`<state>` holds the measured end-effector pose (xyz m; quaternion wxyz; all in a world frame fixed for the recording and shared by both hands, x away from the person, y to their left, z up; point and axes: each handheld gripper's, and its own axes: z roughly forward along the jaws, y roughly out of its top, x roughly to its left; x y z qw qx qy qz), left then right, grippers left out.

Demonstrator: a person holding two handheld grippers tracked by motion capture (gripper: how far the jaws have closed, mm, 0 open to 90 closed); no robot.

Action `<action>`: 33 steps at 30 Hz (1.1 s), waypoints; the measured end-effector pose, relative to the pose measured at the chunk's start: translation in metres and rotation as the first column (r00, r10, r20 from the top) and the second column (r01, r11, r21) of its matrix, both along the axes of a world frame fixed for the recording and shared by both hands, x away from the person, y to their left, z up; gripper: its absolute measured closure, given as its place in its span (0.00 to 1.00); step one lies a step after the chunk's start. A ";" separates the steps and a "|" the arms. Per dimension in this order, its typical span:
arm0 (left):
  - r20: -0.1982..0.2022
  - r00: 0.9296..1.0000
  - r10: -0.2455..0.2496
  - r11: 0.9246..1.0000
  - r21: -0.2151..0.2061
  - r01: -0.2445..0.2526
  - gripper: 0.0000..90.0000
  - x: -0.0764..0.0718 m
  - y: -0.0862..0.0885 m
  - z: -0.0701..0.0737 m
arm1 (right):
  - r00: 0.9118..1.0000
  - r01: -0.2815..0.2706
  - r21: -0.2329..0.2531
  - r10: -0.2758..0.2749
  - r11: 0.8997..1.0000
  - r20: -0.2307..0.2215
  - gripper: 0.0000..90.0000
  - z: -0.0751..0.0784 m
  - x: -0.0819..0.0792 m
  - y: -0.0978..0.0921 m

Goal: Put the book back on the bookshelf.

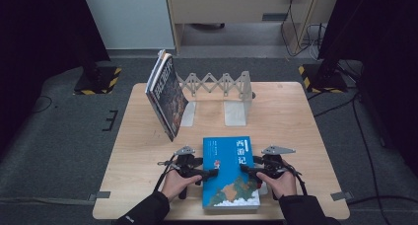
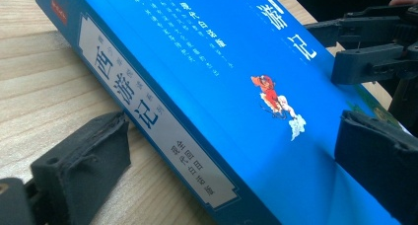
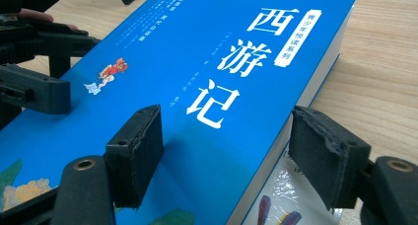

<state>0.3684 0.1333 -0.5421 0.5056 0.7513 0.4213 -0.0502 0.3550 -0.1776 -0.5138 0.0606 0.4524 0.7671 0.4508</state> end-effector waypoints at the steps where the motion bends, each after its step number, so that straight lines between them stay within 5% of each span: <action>1: -0.005 1.000 0.000 1.000 0.000 0.000 0.03 0.001 0.001 0.000 | 1.000 0.000 0.001 0.000 1.000 -0.001 0.32 0.000 0.000 0.000; 5: -0.034 0.999 0.016 1.000 -0.003 -0.016 0.09 0.002 0.004 0.002 | 1.000 0.002 0.007 -0.002 1.000 -0.002 0.32 -0.001 0.000 0.000; 8: -0.095 0.995 0.025 0.999 -0.029 -0.028 0.18 0.003 0.006 0.003 | 1.000 0.007 0.013 -0.007 1.000 -0.007 0.31 -0.001 0.000 0.001; 17: -0.150 0.987 0.050 0.996 -0.066 -0.061 0.33 0.005 0.014 0.008 | 1.000 0.008 0.017 -0.008 1.000 -0.008 0.31 -0.002 0.000 0.000; 26: -0.139 0.990 0.027 0.995 -0.096 -0.040 0.45 0.000 0.018 0.021 | 1.000 0.012 0.032 -0.011 0.999 -0.026 0.30 -0.003 0.000 -0.003; 33: -0.108 0.993 -0.040 0.988 -0.152 0.023 0.49 -0.004 0.013 0.030 | 0.999 0.016 0.059 -0.014 0.998 -0.045 0.29 -0.004 0.001 -0.005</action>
